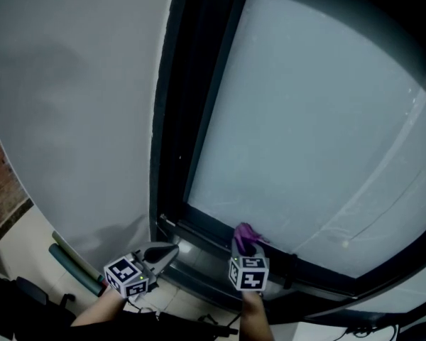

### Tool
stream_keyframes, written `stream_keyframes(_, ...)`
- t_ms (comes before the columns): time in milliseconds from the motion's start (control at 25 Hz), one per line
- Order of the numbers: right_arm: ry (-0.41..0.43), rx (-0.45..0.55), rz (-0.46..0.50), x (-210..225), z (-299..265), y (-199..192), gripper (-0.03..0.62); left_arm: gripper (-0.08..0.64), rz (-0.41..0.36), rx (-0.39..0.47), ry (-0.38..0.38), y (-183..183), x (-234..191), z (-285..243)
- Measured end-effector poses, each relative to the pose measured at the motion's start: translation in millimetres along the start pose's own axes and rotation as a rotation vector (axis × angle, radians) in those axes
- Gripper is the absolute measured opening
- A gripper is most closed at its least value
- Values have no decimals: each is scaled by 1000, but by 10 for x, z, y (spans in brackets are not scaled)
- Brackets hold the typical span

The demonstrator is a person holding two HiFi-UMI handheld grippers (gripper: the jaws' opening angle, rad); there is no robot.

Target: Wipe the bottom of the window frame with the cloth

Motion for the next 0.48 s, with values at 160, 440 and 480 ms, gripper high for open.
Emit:
stream_keyframes(160, 15, -19, 62, -103, -64, 25, 71, 2, -18, -1, 18, -25, -22, 55)
stream_keyframes(440, 55, -46, 165, -268, -200, 112, 71, 2, -20, -18, 34, -77, -19, 117)
stream_keyframes(480, 63, -51, 173, -273, -220, 130, 71, 2, -21, -17, 38, -71, -27, 127)
Point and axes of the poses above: the fingertips, and each gripper's own axes: z backward along the fingers, x to its right, y out of its top, the point moved 10 cm from there along z, backward along the fingers, and after that the axes turned 2 degrees about -x, right-handed, at the moved point
